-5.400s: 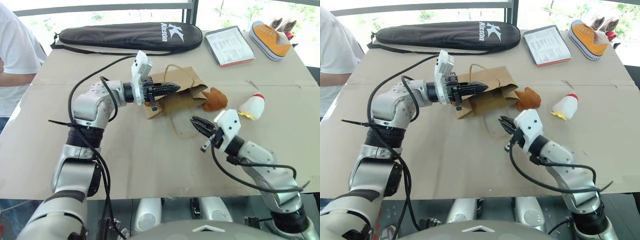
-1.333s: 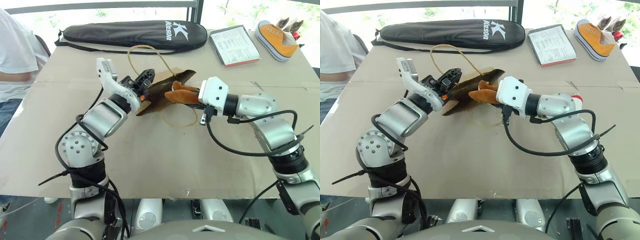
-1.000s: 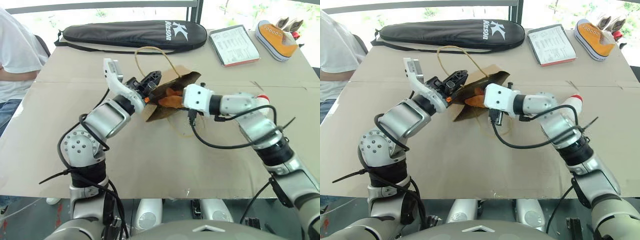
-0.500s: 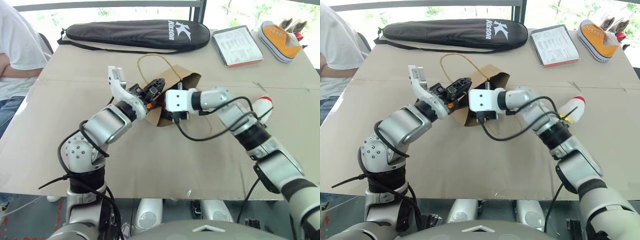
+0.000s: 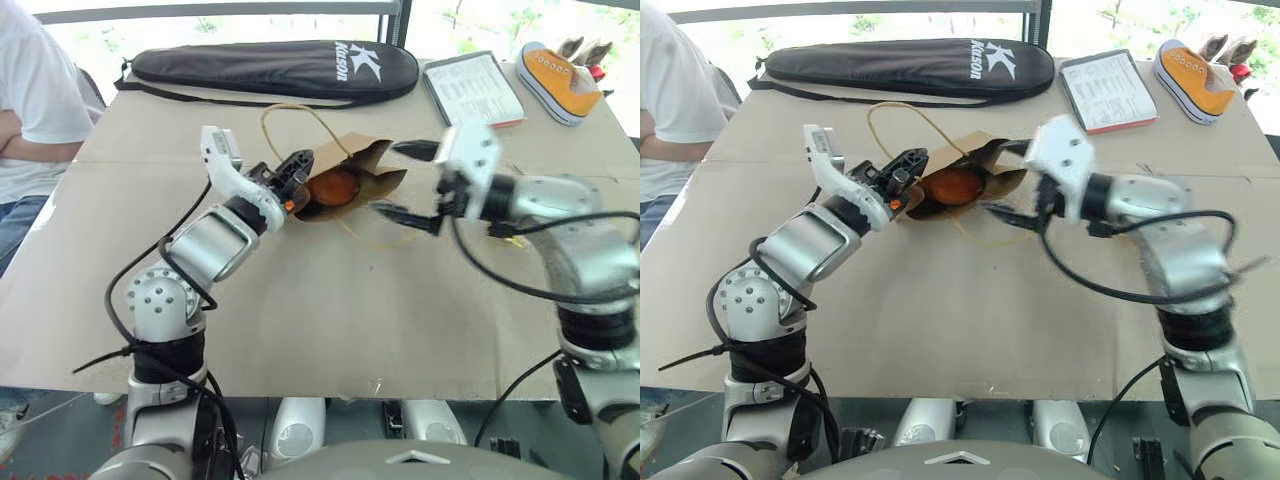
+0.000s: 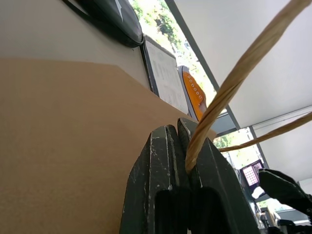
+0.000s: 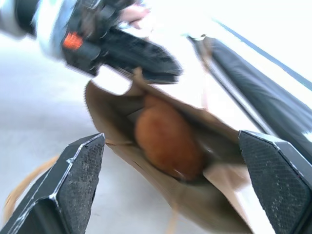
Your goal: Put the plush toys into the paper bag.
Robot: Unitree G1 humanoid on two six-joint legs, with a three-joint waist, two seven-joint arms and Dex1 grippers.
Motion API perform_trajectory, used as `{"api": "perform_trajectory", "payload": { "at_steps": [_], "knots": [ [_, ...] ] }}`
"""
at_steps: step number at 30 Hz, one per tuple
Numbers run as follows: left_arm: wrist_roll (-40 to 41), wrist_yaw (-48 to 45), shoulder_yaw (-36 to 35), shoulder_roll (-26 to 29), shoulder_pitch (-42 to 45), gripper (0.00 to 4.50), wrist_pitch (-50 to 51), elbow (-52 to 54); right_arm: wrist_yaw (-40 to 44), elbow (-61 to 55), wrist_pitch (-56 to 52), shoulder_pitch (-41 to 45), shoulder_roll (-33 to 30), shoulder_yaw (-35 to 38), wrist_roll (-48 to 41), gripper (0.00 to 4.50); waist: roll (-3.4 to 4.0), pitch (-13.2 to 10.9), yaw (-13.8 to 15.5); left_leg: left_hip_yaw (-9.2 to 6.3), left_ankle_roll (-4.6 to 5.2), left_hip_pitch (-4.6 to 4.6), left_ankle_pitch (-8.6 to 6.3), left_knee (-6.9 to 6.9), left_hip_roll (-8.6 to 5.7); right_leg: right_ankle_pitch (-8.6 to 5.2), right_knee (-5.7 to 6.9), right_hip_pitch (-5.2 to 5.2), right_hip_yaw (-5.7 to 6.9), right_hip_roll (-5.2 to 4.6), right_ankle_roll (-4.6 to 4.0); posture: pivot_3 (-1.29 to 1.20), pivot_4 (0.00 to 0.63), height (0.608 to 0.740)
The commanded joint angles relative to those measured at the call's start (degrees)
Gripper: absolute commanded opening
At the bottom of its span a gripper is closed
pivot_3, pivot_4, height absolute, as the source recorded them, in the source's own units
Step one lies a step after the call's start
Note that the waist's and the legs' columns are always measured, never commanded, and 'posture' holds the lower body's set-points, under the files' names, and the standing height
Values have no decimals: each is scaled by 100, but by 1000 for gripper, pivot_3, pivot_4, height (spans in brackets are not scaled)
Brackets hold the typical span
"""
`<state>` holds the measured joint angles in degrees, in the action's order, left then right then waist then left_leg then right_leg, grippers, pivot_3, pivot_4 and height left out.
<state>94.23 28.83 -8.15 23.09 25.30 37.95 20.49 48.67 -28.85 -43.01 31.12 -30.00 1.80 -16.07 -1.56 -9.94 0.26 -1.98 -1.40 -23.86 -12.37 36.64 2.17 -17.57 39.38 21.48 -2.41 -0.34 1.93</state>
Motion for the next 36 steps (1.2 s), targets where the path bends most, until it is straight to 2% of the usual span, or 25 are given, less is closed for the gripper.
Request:
{"api": "perform_trajectory", "payload": {
  "at_steps": [1,5,9,10,12,18,20,23,27,30,32,36],
  "knots": [
    [-384,-302,14,165,205,0,109,74,-634,-410,-927,-758,-727,966,307,4261,-1,1,73,3,2,-2,-1,-1,-2,0,-11,-2,4,-2,0,0,150,740],
    [-632,-611,184,170,263,0,301,98,-1219,269,-1240,-1070,-1344,520,904,4261,3,0,14,25,1,6,0,-15,-8,0,-45,-7,-18,-8,0,0,150,740],
    [-788,-767,247,98,331,0,420,25,-1597,1345,-1329,-859,-1274,-108,1245,4261,2,0,-83,43,3,4,-1,-16,-2,1,-44,0,-25,11,1,0,150,740],
    [-816,-792,243,93,333,0,447,29,-1634,1554,-1281,-831,-1226,-190,1260,4044,2,0,-91,45,3,5,-1,-17,1,1,-44,0,-24,16,1,0,150,740],
    [-854,-811,224,89,331,0,488,40,-1648,1821,-1147,-839,-1246,-359,1321,3454,3,0,-91,41,4,3,-2,-21,3,0,-45,0,-25,20,1,0,150,740],
    [-891,-759,151,56,255,0,533,116,-1569,1830,-795,-1001,-1440,-390,1402,621,0,1,-84,38,5,2,-2,-23,2,0,-49,-1,-22,16,2,0,150,740],
    [-844,-689,126,11,214,0,519,151,-1430,1672,-361,-1107,-1501,-183,1289,17,0,1,-77,36,5,2,-2,-23,1,0,-49,-1,-22,14,2,0,150,740],
    [-627,-476,2,-99,199,0,463,98,-522,859,731,-1249,-1245,572,152,17,1,0,-76,35,6,2,-3,-22,0,0,-49,-1,-23,14,2,0,150,740],
    [-461,-324,-91,-170,269,0,466,-42,-149,-186,103,-1031,-975,1000,-1336,17,6,-2,-121,17,6,5,-3,-23,9,1,-43,0,-22,24,3,0,150,740],
    [-452,-304,-92,-185,341,0,478,-95,-170,-660,-401,-671,-819,853,-2220,17,4,-1,-87,9,5,5,-2,-22,10,1,-42,-3,-11,24,3,0,150,740],
    [-437,-296,-85,-199,378,0,499,-78,-59,-848,-643,-465,-711,461,-2652,17,3,-1,-75,8,5,4,-2,-20,7,1,-45,-8,-7,19,2,0,150,740],
    [-369,-296,-95,-179,419,0,548,-48,-112,-737,-630,-130,-490,-260,-2612,17,3,-1,-77,6,6,3,-3,-19,4,1,-47,-8,-9,16,2,0,150,740]
  ]
}}
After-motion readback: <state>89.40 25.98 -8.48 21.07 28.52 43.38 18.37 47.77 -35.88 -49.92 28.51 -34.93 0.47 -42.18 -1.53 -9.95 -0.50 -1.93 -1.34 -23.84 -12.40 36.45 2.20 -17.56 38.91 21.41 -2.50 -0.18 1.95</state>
